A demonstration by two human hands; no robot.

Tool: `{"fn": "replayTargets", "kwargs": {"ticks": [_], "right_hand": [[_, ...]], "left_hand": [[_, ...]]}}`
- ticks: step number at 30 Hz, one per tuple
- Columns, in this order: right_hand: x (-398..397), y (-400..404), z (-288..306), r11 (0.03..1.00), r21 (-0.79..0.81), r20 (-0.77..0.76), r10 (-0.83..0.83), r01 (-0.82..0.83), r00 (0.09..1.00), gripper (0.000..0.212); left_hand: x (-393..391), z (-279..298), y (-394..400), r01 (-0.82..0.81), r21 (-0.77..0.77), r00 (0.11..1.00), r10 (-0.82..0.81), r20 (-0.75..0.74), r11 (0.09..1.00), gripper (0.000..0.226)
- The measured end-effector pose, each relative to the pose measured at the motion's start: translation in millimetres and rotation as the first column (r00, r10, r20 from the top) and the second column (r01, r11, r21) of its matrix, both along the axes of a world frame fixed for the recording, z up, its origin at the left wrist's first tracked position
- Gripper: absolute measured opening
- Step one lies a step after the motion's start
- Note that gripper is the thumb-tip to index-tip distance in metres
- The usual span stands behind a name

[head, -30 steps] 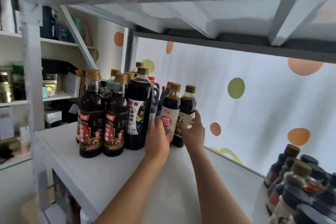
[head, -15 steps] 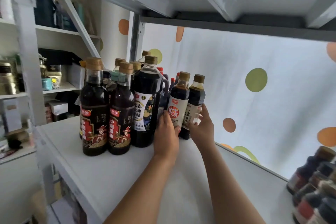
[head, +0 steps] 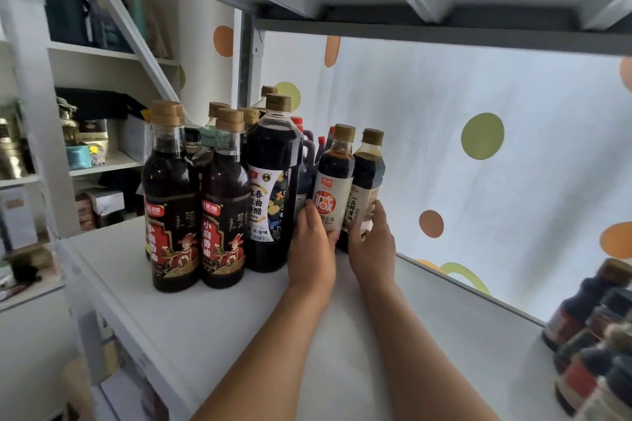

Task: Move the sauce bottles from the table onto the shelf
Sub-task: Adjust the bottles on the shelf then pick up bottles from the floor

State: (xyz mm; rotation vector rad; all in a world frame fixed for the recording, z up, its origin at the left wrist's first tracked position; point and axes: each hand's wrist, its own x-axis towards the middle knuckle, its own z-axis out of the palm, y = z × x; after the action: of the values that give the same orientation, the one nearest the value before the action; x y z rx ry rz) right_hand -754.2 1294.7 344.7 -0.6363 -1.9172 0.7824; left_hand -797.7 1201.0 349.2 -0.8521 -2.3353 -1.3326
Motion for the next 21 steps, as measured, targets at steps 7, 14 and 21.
{"fn": "replayTargets", "kwargs": {"ticks": [7,14,21], "right_hand": [[6.6,-4.7,-0.8,0.998,0.050,0.130,-0.056,0.049,0.990,0.051],[40.8,-39.1,3.1,0.950,0.271,0.533,-0.282,0.155,0.797,0.032],[96.1,-81.5,7.4,0.984,0.144,0.710,-0.176,0.104,0.682,0.024]], "left_hand": [[-0.2,-2.8,1.9,0.001,-0.064,1.000,-0.002,-0.007,0.998,0.075],[18.7,-7.7,-15.6,0.001,-0.279,0.987,0.044,0.152,0.960,0.067],[57.1,-6.6,-64.0,0.107,-0.666,0.989,-0.149,-0.006,0.738,0.033]]}}
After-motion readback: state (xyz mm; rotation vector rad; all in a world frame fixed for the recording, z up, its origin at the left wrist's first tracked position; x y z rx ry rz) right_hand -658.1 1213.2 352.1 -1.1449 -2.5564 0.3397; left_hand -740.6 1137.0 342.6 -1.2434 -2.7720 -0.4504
